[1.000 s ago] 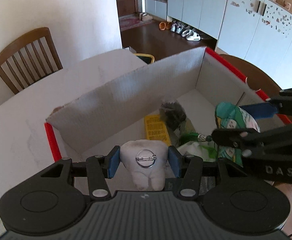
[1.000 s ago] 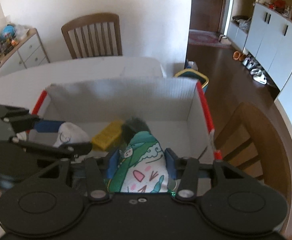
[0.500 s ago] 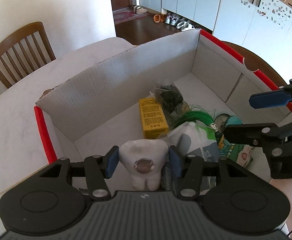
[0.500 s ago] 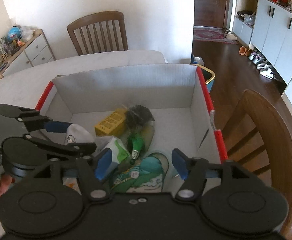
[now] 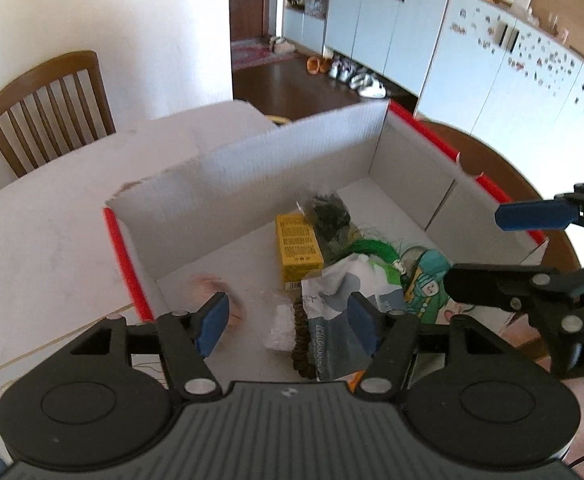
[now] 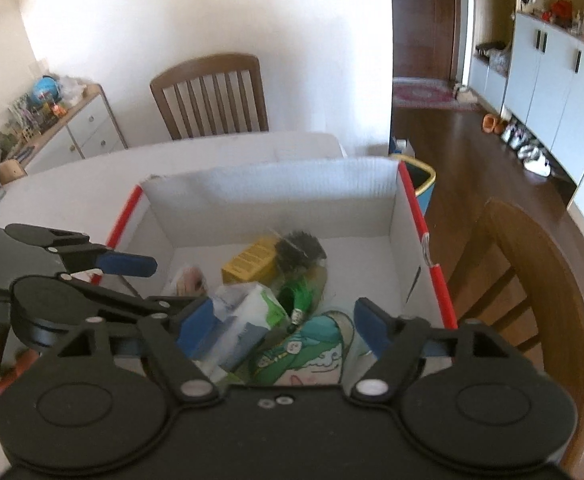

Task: Organize objects

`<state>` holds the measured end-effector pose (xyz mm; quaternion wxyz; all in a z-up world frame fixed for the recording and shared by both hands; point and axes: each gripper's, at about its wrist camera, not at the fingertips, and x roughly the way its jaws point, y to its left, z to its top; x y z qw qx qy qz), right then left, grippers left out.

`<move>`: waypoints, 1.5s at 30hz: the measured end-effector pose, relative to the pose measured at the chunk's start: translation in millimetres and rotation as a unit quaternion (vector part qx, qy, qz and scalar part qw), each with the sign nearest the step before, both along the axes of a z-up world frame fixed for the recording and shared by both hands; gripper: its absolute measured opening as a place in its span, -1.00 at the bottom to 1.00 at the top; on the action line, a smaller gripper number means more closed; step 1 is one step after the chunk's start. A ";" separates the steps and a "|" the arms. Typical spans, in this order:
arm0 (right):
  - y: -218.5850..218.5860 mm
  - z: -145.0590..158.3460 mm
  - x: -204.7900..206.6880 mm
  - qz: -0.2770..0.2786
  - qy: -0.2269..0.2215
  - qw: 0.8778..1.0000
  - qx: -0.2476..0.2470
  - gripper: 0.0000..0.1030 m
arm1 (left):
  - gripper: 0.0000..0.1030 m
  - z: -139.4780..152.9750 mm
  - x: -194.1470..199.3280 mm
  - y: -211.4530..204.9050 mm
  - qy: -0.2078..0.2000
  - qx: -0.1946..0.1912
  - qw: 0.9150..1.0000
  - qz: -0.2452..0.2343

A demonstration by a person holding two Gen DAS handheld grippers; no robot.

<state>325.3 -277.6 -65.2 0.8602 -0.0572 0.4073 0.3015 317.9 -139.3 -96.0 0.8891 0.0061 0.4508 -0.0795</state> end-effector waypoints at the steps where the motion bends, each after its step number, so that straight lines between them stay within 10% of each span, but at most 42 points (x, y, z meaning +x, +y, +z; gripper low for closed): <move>1: 0.2 3.1 -2.9 0.000 -0.002 1.000 0.003 0.55 | 0.26 3.5 -2.5 1.9 -0.005 -0.001 1.000 0.002; 19: 16.6 40.4 -64.8 -0.030 -0.059 0.997 0.044 0.77 | 0.62 64.1 -69.5 46.4 -0.091 -0.053 0.994 0.010; 45: 34.8 51.7 -139.5 -0.055 -0.097 0.992 0.066 0.98 | 1.00 78.0 -135.7 79.4 -0.130 -0.087 0.988 -0.008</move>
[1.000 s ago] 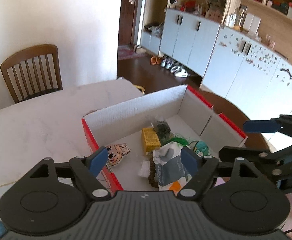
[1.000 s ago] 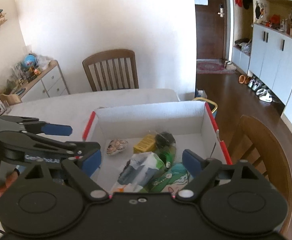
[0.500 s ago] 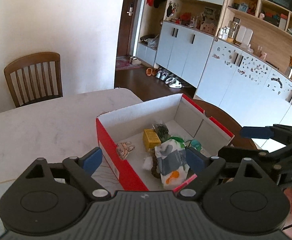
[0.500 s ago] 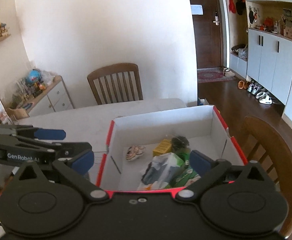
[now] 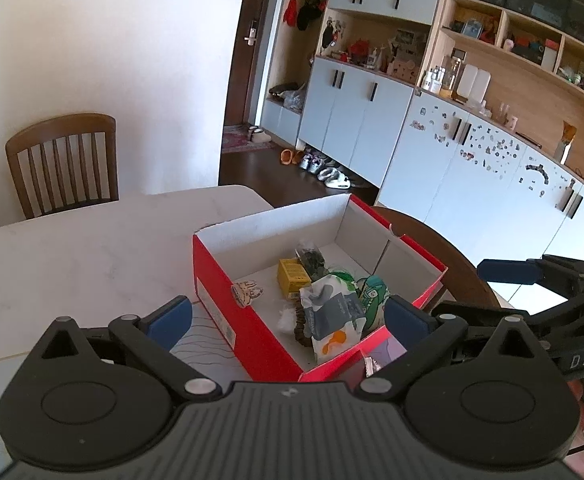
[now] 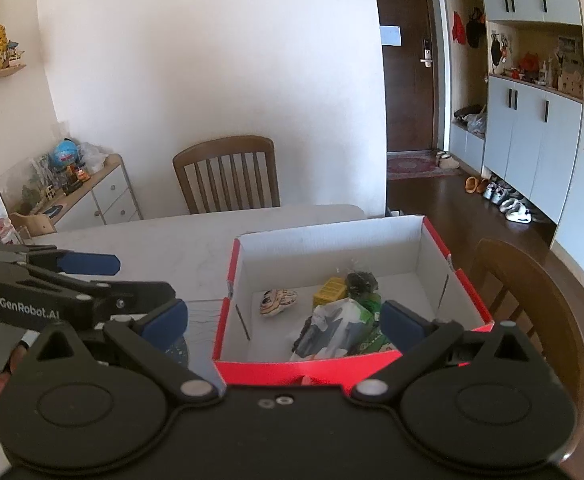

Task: Organize objects

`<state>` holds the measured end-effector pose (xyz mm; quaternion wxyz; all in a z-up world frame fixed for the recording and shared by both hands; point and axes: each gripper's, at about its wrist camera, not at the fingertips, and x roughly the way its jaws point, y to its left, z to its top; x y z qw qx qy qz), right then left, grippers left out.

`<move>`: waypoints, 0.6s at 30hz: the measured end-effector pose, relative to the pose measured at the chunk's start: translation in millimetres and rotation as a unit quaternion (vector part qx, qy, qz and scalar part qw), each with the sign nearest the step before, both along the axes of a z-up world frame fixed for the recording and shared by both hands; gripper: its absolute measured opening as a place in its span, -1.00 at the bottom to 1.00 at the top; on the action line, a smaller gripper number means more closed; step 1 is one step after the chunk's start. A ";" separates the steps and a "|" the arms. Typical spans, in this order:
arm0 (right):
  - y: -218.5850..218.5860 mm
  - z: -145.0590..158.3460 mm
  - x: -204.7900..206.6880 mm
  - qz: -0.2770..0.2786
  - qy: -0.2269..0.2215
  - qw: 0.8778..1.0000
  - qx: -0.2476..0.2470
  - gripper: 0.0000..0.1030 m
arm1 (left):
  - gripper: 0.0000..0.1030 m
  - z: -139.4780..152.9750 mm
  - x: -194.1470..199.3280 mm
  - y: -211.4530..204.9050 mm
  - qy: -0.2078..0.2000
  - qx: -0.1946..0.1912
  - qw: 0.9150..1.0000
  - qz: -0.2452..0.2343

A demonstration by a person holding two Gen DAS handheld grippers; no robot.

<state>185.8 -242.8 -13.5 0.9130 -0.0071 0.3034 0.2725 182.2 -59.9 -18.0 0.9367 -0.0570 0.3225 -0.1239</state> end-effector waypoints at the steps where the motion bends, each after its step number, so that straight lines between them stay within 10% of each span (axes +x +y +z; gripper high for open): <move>1: -0.7 0.1 -1.2 -0.002 0.000 1.000 0.002 0.98 | 1.00 -0.2 -1.7 0.9 0.000 0.001 1.000 0.001; 18: 2.6 3.2 -17.2 -0.004 -0.024 1.000 0.008 0.98 | 1.00 -3.5 -11.2 6.9 -0.014 0.025 0.999 0.022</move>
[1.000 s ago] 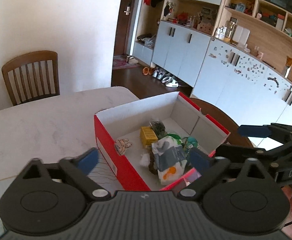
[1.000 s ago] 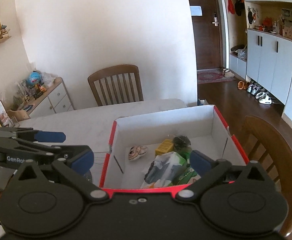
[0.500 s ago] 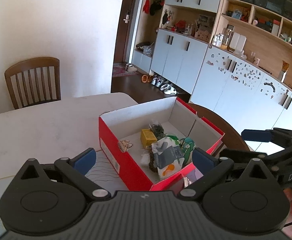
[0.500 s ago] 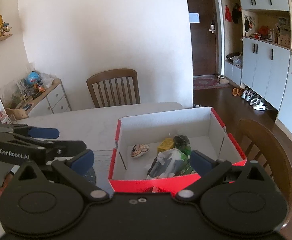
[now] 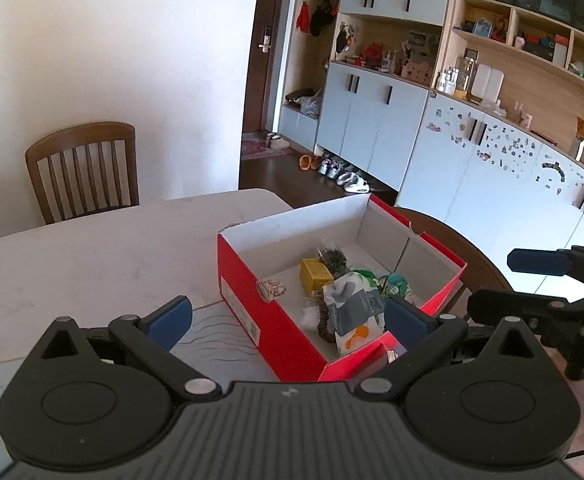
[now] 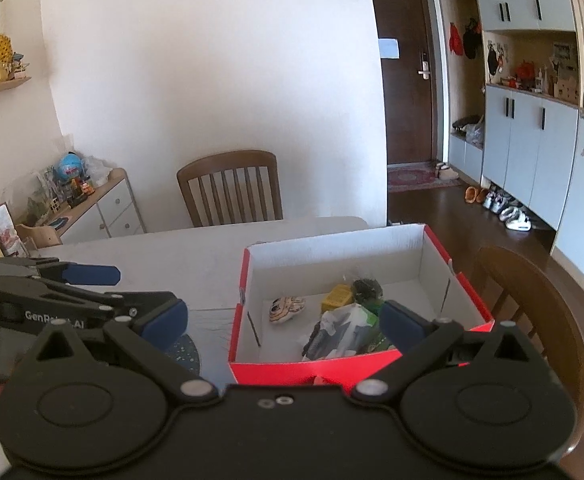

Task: Organize objects

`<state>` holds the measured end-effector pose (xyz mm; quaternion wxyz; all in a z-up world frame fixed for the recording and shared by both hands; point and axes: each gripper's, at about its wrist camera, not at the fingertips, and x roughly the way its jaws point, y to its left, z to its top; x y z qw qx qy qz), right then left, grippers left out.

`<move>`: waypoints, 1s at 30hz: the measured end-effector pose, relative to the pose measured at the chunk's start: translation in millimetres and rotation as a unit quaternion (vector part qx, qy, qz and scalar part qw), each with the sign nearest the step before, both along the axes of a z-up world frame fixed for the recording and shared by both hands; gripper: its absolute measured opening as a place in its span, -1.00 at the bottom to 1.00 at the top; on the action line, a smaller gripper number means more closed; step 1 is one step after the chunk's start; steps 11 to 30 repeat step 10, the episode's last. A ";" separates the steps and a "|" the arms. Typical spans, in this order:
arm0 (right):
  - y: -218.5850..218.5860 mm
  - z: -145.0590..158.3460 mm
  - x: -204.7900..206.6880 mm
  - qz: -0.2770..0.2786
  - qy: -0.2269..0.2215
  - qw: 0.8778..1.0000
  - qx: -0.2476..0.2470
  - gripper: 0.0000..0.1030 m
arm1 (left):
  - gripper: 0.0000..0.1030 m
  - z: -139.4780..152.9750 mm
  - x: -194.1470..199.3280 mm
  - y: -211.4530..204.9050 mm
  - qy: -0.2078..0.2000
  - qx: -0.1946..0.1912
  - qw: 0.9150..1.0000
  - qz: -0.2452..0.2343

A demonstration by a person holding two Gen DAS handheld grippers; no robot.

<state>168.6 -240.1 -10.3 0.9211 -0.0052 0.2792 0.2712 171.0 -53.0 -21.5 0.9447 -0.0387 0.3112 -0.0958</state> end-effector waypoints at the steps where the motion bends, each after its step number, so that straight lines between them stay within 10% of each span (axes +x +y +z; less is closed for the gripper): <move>1: 0.7 -0.2 -0.2 0.000 -0.002 1.000 -0.002 0.98 | 1.00 0.5 -0.2 -0.2 -0.002 0.000 1.000 0.000; 30: 1.6 -2.2 -0.2 -0.001 0.001 1.000 -0.007 0.98 | 1.00 2.8 -4.2 -1.6 -0.012 0.004 1.000 -0.007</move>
